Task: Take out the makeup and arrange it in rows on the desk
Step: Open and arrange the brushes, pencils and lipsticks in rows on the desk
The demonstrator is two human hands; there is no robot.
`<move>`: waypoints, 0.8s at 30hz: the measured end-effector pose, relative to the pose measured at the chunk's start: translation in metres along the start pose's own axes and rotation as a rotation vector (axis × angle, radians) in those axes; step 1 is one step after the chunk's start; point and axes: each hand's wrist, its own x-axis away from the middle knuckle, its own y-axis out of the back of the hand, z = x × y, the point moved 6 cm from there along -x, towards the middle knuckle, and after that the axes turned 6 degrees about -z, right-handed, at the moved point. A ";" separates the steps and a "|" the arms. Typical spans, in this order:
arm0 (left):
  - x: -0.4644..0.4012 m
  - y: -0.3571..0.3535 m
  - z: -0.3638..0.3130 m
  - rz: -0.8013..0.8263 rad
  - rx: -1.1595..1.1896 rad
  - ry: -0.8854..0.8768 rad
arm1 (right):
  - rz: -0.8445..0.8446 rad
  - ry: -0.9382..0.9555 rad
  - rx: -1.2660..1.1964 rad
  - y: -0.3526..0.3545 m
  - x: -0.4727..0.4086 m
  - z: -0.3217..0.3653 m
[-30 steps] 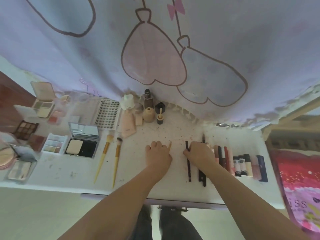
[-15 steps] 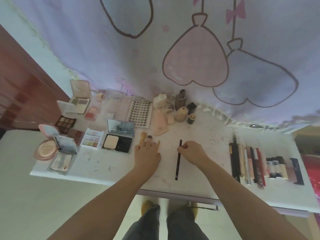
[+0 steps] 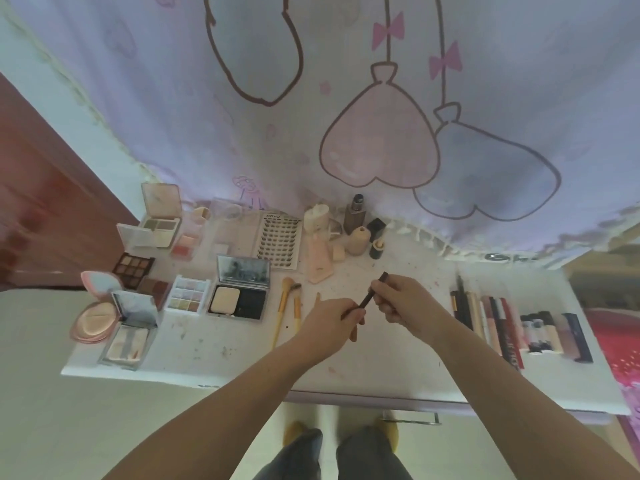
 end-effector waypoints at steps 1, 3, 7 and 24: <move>-0.002 0.002 -0.003 -0.001 0.006 0.002 | -0.006 -0.011 -0.048 0.001 -0.002 0.000; -0.007 0.006 -0.007 0.006 0.018 0.028 | -0.037 -0.055 -0.144 0.001 -0.008 -0.001; -0.016 0.015 -0.009 0.045 0.046 0.089 | -0.064 -0.131 -0.251 -0.008 -0.023 -0.009; -0.017 -0.013 0.052 -0.035 -0.581 0.241 | 0.005 0.088 1.046 -0.048 -0.044 -0.059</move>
